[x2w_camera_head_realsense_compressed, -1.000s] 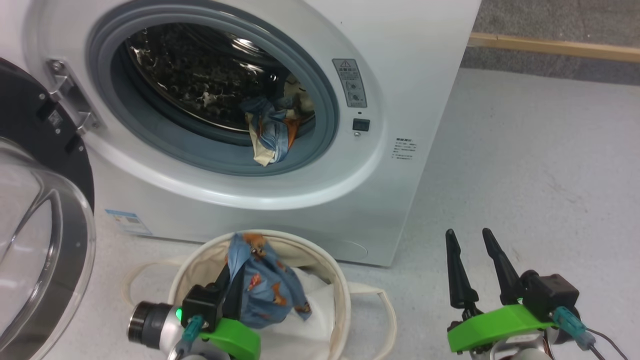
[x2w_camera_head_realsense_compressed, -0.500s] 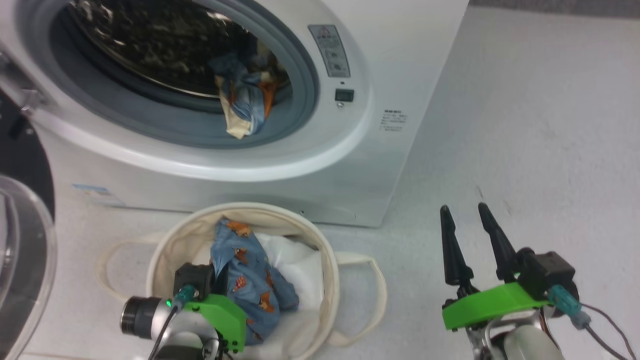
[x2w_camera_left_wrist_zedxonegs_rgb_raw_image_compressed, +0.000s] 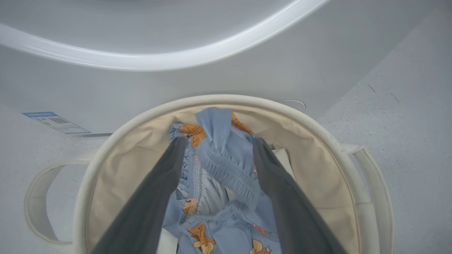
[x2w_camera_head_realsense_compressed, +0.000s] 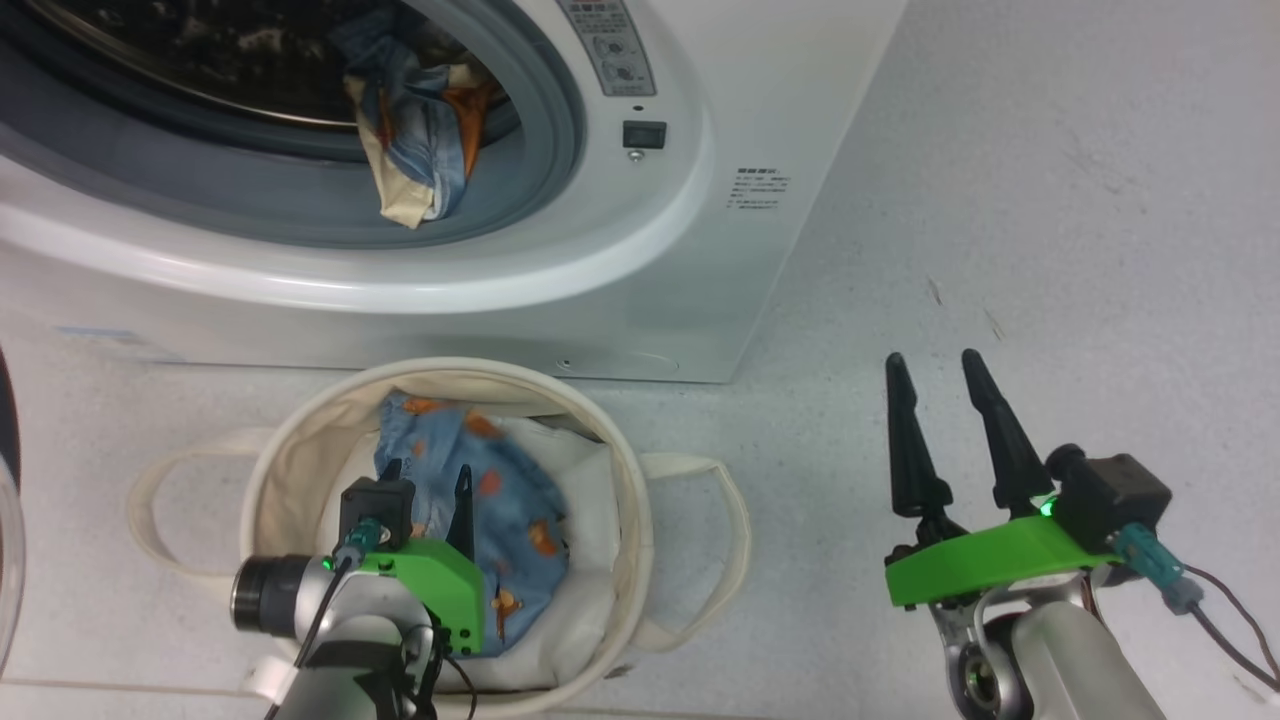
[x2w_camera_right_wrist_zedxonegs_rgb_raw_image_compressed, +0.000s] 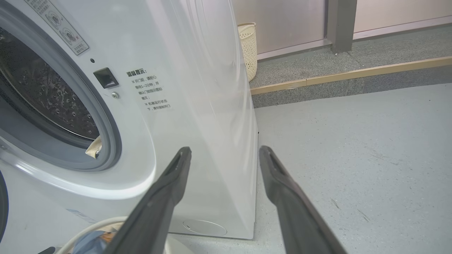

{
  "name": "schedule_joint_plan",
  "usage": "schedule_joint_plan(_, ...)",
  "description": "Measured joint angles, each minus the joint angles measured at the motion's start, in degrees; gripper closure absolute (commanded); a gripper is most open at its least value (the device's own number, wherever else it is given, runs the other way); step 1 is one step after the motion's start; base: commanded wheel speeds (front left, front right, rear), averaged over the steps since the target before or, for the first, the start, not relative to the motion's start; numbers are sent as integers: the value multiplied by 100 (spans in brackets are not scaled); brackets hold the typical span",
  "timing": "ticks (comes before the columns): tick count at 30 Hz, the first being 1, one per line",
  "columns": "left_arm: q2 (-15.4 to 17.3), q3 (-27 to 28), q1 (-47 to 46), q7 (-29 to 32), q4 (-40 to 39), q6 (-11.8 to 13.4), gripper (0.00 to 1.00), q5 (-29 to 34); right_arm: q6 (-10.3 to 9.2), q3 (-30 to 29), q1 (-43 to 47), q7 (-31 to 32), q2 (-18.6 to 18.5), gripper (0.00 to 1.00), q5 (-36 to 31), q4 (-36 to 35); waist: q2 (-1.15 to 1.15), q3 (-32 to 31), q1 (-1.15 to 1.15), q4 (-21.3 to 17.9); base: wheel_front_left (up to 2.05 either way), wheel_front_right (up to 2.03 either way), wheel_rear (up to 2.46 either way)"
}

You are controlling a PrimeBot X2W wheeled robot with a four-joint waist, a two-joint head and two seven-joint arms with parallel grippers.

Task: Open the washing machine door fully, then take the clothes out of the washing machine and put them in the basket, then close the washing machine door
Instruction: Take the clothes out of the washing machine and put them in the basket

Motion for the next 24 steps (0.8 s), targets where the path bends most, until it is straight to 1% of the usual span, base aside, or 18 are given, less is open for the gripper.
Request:
schedule_joint_plan(3, -1, 5, 12, 0, -82, 32, 0, 0, 0, -27, -1, 0, -1, 0, 97, 0, 0, -93, 0, 51, 0, 0, 0)
schedule_joint_plan(6, -1, 52, 77, 0, -420, 51, 0, 8, 0, -36, 1, 0, -1, 0, 99, 5, 0, -239, 0, 113, 0, 0, 0)
schedule_joint_plan(7, -1, 52, 77, 0, -420, 51, 0, 8, 0, -36, 1, 0, -1, 0, 99, 5, 0, -239, 0, 113, 0, 0, 0)
schedule_joint_plan(12, 1, 214, 540, 0, -1334, 41, 0, 109, 0, -38, 37, 0, -1, 0, 98, 24, 0, -563, 0, 258, 0, 0, 0)
schedule_joint_plan(16, 3, 283, 1077, 0, -2182, -33, 0, 215, 0, -51, 184, 0, -1, 0, 111, 29, 0, -872, 0, 386, 0, 0, 0)
schedule_joint_plan(19, 9, 385, 1450, 0, -2760, -138, 0, 200, 0, 4, 395, 0, 0, 0, 177, 87, 0, -1090, 0, 502, 0, 0, 0)
schedule_joint_plan(21, 13, 438, 1676, 0, -3091, -163, 0, 163, 0, 19, 520, 0, 1, 0, 176, 129, 0, -1228, 0, 580, 0, 0, 0)
schedule_joint_plan(22, 18, 439, 1785, 0, -3248, -208, 0, 198, 0, 16, 570, 0, 1, 0, 176, 136, 0, -1293, 0, 620, 0, 0, 0)
schedule_joint_plan(24, 18, 448, 1994, 0, -3511, -203, 0, 412, 0, 15, 651, 0, 1, 0, 176, 135, 0, -1413, 0, 691, 0, 0, 0)
